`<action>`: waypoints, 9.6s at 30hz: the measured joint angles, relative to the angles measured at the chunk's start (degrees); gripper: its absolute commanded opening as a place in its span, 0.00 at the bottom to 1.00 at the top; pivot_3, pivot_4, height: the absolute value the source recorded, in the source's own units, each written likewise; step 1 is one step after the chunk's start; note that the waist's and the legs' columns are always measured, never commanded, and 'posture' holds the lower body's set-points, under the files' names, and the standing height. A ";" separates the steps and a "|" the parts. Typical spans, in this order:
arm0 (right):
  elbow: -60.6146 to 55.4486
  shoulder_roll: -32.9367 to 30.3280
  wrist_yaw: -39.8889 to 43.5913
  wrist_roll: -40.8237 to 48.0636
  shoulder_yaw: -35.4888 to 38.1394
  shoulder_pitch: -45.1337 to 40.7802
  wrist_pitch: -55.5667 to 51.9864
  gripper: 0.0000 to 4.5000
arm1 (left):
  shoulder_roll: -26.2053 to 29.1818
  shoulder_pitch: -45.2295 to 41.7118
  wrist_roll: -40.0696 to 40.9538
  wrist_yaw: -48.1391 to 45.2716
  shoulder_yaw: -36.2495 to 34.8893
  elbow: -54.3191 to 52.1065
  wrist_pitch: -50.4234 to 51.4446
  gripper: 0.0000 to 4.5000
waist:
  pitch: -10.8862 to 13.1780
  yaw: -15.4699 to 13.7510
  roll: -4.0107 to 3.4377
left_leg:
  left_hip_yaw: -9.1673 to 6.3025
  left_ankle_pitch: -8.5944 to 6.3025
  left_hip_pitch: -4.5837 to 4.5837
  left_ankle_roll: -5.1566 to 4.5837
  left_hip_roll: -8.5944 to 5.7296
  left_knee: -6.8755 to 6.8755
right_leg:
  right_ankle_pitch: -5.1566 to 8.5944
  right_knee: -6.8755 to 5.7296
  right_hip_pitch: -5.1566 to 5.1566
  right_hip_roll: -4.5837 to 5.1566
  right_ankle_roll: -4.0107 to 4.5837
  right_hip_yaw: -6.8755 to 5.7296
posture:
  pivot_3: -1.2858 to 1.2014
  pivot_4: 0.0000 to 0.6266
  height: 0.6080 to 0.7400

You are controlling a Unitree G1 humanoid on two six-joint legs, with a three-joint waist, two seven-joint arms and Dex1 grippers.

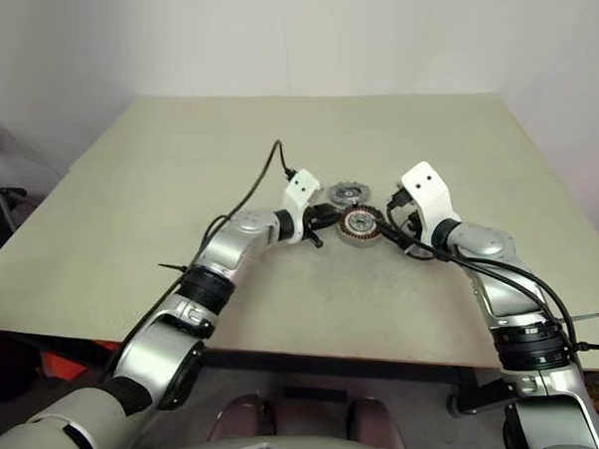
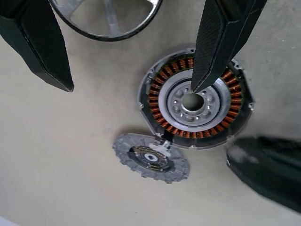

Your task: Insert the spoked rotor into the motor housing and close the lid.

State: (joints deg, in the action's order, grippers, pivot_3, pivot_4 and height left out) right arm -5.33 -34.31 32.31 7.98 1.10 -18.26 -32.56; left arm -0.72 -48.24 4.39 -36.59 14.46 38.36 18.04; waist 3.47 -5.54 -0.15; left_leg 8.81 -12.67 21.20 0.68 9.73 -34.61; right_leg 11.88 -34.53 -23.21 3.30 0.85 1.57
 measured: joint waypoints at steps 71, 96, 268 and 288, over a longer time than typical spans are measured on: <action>1.90 7.10 -3.53 -0.88 -5.64 -5.42 -2.69 0.00 | 13.72 22.20 3.42 5.22 -12.54 -28.43 8.77 0.69 | 0.15 0.78 0.11 | -0.19 0.41 -0.12 0.21 0.06 0.41 | 0.12 -0.17 0.00 0.00 0.22 -0.32 | 0.52 0.00 1.00; 10.84 8.42 -1.17 -2.62 -9.14 -9.97 -3.76 0.35 | 13.79 25.90 4.49 7.83 -12.08 -32.43 10.35 0.69 | 0.15 1.41 0.11 | -0.19 0.42 -0.09 0.20 0.04 0.37 | 0.12 -0.18 0.01 0.01 0.23 -0.34 | 0.52 0.00 1.00; -0.94 1.83 -3.09 -1.90 -2.85 -5.18 -10.04 0.37 | 5.88 13.49 0.99 2.58 -4.13 -13.34 1.89 0.16 | 0.13 -0.10 0.08 | -0.23 0.59 -0.32 0.15 0.01 0.31 | 0.07 -0.27 0.30 0.06 0.29 -0.40 | 0.52 0.00 1.00; -17.00 -4.32 5.13 2.39 -3.09 9.91 -10.57 0.37 | -2.32 -0.22 1.13 -1.75 -2.80 2.51 -4.91 0.16 | 0.13 -0.17 0.09 | -0.31 0.56 -0.32 -0.06 0.01 0.33 | 0.06 -0.22 0.32 0.06 0.28 -0.42 | 0.52 0.00 1.00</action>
State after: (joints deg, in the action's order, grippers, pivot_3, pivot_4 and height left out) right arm -22.33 -38.63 37.43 10.36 -1.98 -8.35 -43.14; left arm -3.04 -48.47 5.52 -38.34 11.66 40.87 13.13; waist 3.60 -5.70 -0.06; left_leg 8.50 -12.11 20.88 0.63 9.74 -34.27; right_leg 11.94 -34.76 -22.89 3.36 1.13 1.15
